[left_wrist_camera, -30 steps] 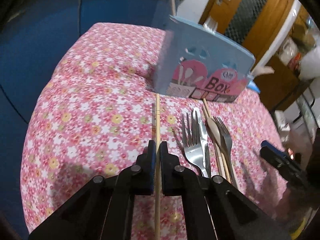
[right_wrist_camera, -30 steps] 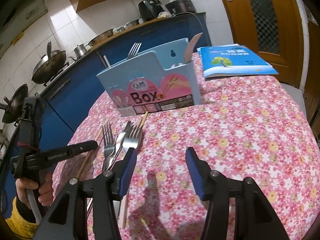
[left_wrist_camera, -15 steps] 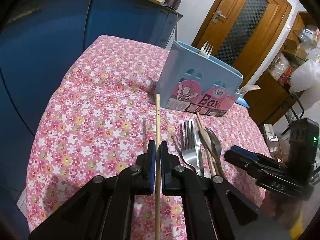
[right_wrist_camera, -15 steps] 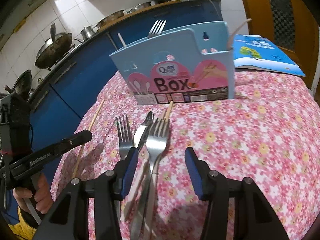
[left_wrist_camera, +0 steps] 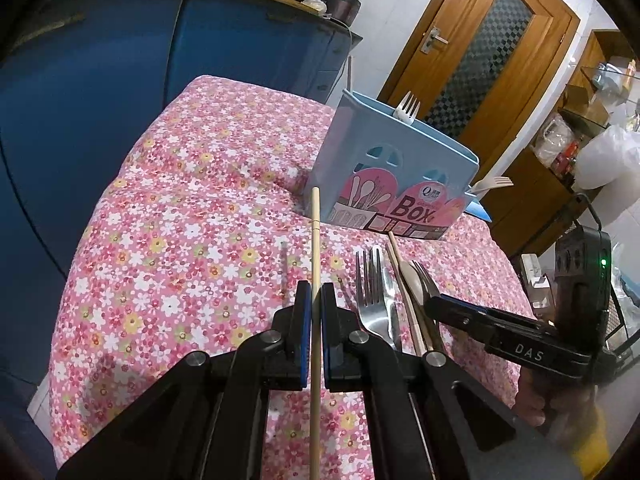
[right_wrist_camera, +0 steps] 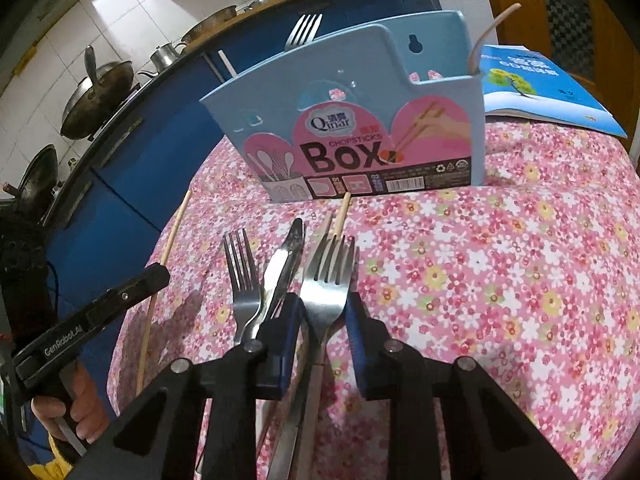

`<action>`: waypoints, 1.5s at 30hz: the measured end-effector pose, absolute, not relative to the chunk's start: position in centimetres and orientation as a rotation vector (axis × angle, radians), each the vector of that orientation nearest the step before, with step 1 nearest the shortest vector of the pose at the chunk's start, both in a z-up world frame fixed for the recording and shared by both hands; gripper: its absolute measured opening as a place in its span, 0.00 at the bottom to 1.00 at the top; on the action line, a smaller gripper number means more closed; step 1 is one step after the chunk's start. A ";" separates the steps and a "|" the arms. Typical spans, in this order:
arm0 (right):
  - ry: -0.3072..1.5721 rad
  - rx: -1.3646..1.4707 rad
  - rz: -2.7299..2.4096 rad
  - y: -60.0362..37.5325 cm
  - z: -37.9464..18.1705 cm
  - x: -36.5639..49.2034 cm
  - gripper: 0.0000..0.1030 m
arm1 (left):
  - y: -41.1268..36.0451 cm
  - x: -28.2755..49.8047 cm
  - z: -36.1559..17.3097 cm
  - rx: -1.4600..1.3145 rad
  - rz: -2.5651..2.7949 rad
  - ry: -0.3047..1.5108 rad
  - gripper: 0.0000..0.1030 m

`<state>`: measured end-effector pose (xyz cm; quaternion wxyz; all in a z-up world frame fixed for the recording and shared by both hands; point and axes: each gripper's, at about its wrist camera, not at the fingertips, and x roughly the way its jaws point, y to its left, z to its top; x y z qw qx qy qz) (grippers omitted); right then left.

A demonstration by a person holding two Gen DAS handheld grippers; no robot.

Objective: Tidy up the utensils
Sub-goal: 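Grasp a metal fork with the right tool while the left tool holds the chopstick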

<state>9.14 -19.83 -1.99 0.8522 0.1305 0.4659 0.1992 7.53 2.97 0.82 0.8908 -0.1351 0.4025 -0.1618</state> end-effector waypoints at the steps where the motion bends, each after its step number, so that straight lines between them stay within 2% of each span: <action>1: 0.982 0.280 0.423 -20.0 -1.9 9.0 0.25 | 2.9 7.5 0.8 -0.281 -0.337 0.835 0.02; 9: 0.945 0.282 0.414 -21.3 -1.3 7.3 0.25 | 2.5 7.3 0.8 -0.280 -0.346 0.829 0.02; 14: 0.963 0.154 0.284 -21.4 -1.9 7.0 0.25 | 2.4 7.3 0.8 -0.287 -0.347 0.829 0.02; 32: 1.058 0.373 0.456 -23.2 -2.6 8.3 0.26 | 2.2 7.3 0.6 -0.285 -0.355 0.834 0.02; 34: 1.066 0.367 0.461 -23.0 -2.7 8.6 0.16 | 2.2 7.3 0.6 -0.285 -0.355 0.833 0.02; 37: 1.078 0.371 0.486 -22.8 -2.7 8.9 0.07 | 2.1 7.2 0.7 -0.282 -0.359 0.830 0.02; 45: 0.976 0.315 0.472 -21.6 -0.6 8.0 0.03 | 2.1 7.3 1.6 -0.292 -0.387 0.799 0.02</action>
